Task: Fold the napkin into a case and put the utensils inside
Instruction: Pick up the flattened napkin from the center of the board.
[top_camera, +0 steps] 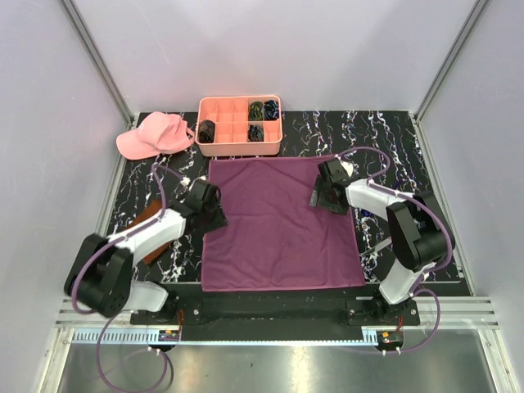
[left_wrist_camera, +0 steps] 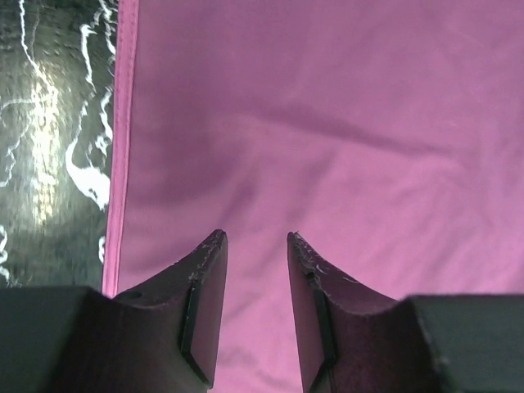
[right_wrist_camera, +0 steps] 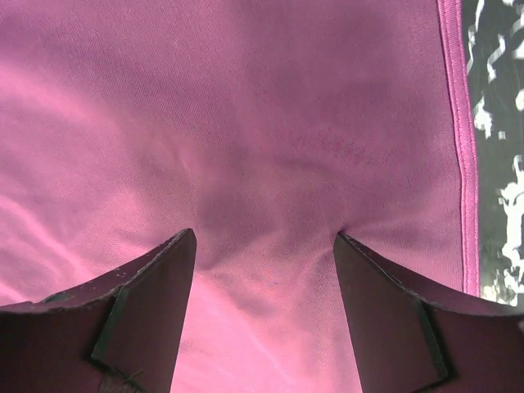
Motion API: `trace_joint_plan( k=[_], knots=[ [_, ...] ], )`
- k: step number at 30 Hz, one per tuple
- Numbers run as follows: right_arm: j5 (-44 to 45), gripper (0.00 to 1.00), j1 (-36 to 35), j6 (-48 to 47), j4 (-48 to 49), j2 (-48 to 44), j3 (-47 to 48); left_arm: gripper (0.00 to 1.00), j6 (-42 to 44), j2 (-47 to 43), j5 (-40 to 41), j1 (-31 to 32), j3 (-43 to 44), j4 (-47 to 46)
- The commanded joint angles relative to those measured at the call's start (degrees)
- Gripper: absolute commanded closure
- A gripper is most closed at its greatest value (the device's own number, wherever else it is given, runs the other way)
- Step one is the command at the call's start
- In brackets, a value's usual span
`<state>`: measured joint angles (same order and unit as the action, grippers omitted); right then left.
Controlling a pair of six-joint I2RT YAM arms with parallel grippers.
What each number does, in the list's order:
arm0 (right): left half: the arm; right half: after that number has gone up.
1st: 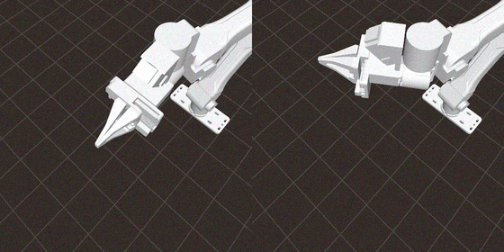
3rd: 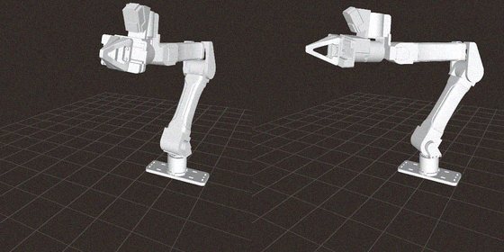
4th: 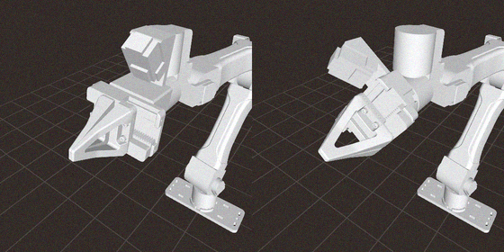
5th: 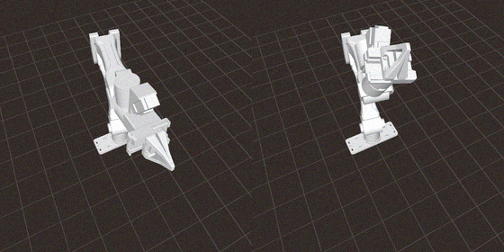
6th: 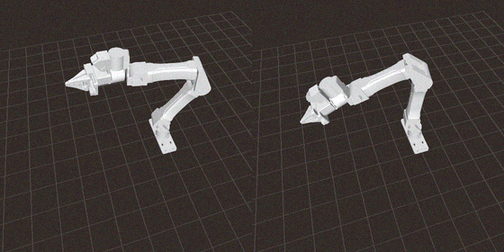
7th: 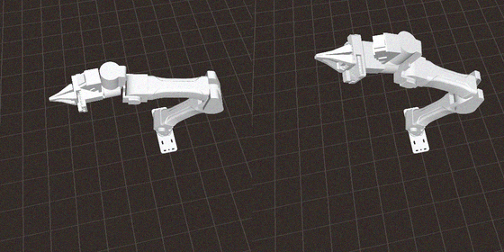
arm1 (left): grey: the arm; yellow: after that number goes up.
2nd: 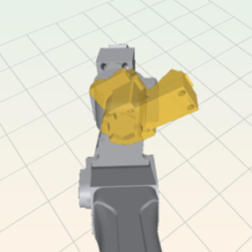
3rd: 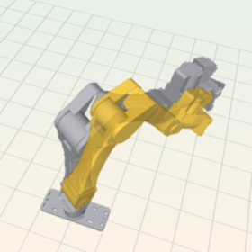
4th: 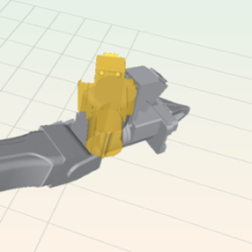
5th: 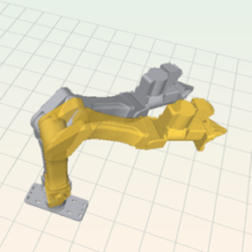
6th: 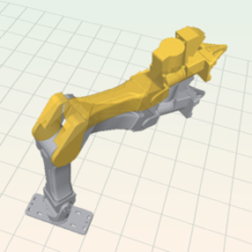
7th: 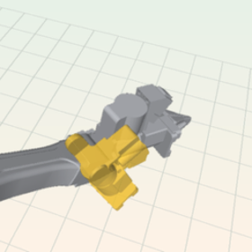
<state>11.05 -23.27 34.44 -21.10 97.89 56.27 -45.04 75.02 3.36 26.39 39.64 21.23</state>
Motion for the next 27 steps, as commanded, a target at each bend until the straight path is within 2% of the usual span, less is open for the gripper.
trace_joint_plan(
  k=[1, 8, 13, 16, 17, 18, 22, 27],
  knots=[
    [0.5, 0.23, 0.9, -1.6, 2.6, 3.7, 1.4, 0.63, -2.2, 7.2, 2.1, -3.2, 3.1, -4.9],
    [-1.7, 0.22, 1.5, -4.5, 3.0, 9.2, 6.7, 0.64, 0.5, 18.4, 0.8, -9.9, 10.1, -3.5],
    [-2.2, 0.18, 1.6, -7.1, 0.5, 8.8, 9.8, 0.65, 3.0, 19.8, 2.4, -11.8, 15.2, -1.3],
    [1.1, 0.10, 1.6, -6.5, -5.9, 5.0, 12.3, 0.60, 5.1, 14.9, 0.9, -11.5, 15.4, -1.3],
    [2.5, 0.07, 1.6, -4.1, -8.1, 3.7, 12.7, 0.55, 5.6, 13.2, 0.3, -11.1, 14.8, -1.3],
    [3.6, 0.01, 1.6, -2.6, -13.1, 2.2, 12.6, 0.53, 6.2, 11.4, 0.0, -10.1, 14.2, -1.4],
    [3.0, 0.00, 1.6, 3.4, -18.1, -9.7, 4.3, 0.45, 8.2, -2.4, -0.2, -7.7, 7.4, -1.0],
    [1.4, 0.01, 1.9, 13.4, -25.3, -19.8, -5.0, 0.42, 6.3, -11.5, -10.0, -7.1, 1.6, 0.3]
  ],
)
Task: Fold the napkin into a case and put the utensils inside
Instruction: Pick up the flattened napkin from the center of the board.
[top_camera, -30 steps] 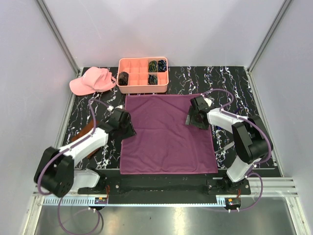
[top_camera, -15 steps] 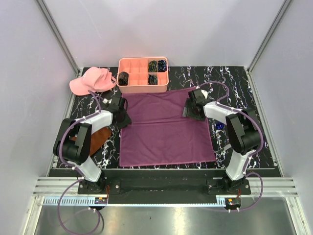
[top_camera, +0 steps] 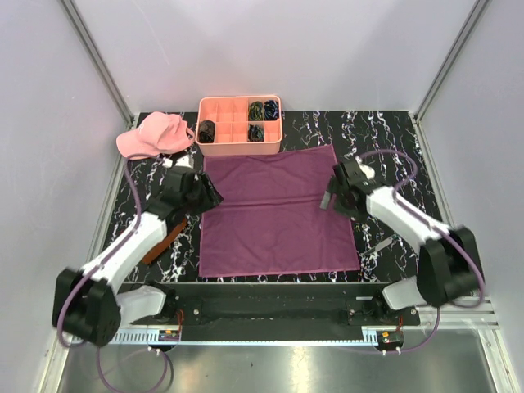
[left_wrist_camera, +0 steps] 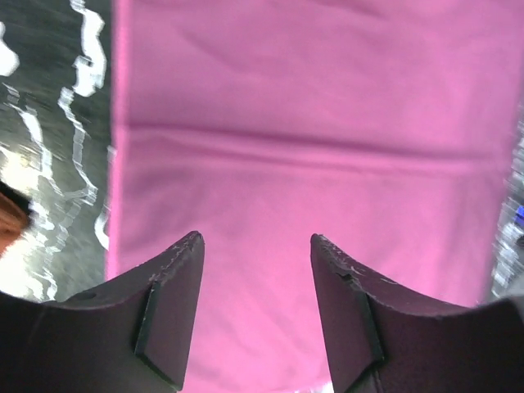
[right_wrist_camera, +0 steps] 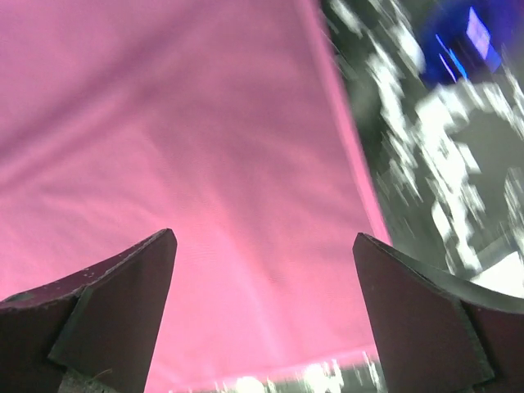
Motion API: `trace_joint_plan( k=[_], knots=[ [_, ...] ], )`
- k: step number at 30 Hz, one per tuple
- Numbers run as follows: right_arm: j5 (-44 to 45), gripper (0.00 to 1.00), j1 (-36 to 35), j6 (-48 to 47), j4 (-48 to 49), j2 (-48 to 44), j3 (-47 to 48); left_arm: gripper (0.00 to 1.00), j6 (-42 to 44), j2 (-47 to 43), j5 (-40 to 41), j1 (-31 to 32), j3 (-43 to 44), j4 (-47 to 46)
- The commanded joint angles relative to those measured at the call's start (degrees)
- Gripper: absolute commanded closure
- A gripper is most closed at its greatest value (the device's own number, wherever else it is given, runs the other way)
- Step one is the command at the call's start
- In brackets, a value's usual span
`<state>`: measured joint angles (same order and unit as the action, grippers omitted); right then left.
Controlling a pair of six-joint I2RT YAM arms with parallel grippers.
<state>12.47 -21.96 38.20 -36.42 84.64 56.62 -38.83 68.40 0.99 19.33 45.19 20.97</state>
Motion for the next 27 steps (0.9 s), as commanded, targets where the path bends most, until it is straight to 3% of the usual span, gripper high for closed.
trace_joint_plan(
  k=[1, 4, 7, 10, 14, 27],
  knots=[
    [0.2, 0.02, 0.4, 11.6, -11.4, -9.0, -8.4, 0.42, -1.5, -6.5, -8.5, -0.1, -5.0, 1.5],
    [-0.3, 0.09, 0.8, 17.8, -13.6, -14.6, -15.6, 0.46, -4.1, -9.2, -11.6, 0.0, -7.1, 0.8],
    [-0.5, 0.22, 0.9, 26.0, -15.9, -20.5, -21.4, 0.47, -4.8, -12.0, -11.5, -0.1, -7.9, 0.7],
    [-0.2, 0.27, 1.0, 31.2, -16.3, -25.6, -24.7, 0.47, -4.5, -13.4, -10.2, -0.1, -7.7, 0.8],
    [1.2, 0.51, 0.9, 36.6, -16.9, -27.0, -25.6, 0.47, -4.1, -13.0, -10.6, -0.1, -7.0, 1.4],
    [4.2, 0.49, 1.0, 40.6, -17.7, -19.4, -23.0, 0.43, -5.3, -12.9, -5.5, -0.9, -4.9, 7.2]
  ],
)
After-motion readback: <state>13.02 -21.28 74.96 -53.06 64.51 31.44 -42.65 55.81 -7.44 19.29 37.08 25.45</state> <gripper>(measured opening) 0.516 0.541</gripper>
